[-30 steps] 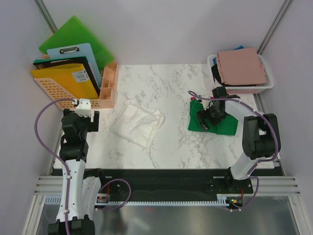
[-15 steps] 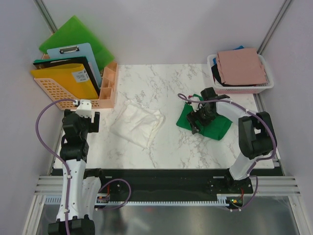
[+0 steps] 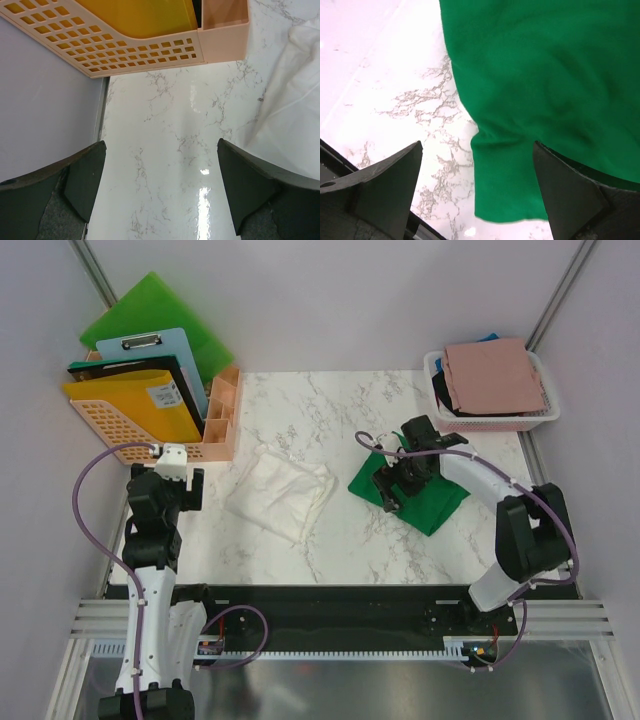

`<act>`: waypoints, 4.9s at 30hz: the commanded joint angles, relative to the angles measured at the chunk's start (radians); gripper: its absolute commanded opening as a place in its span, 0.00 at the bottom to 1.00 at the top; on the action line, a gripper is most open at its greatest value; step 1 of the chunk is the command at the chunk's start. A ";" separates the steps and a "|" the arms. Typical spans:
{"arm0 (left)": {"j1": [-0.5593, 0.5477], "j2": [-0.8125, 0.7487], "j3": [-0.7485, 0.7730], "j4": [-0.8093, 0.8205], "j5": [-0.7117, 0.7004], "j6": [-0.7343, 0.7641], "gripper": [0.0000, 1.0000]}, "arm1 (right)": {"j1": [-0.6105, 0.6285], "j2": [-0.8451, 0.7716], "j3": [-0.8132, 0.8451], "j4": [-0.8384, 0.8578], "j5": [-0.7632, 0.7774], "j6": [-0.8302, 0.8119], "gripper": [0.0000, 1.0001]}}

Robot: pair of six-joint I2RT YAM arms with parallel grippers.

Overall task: Fold and stack the t-shirts
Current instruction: Neatly place the folded tshirt to the corner

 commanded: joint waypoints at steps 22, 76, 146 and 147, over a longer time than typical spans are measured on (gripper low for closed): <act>0.003 -0.020 -0.009 0.008 0.026 0.032 1.00 | -0.144 0.101 0.260 0.134 0.322 0.116 0.92; -0.014 0.311 0.240 -0.188 0.126 0.038 1.00 | 0.871 0.637 0.852 0.109 0.560 0.172 0.94; 0.138 0.132 0.214 0.154 -0.419 0.069 1.00 | 1.052 0.785 0.588 0.255 1.086 0.186 0.98; 0.136 0.129 0.214 0.151 -0.417 0.070 1.00 | 1.052 0.807 0.588 0.260 1.101 0.183 0.98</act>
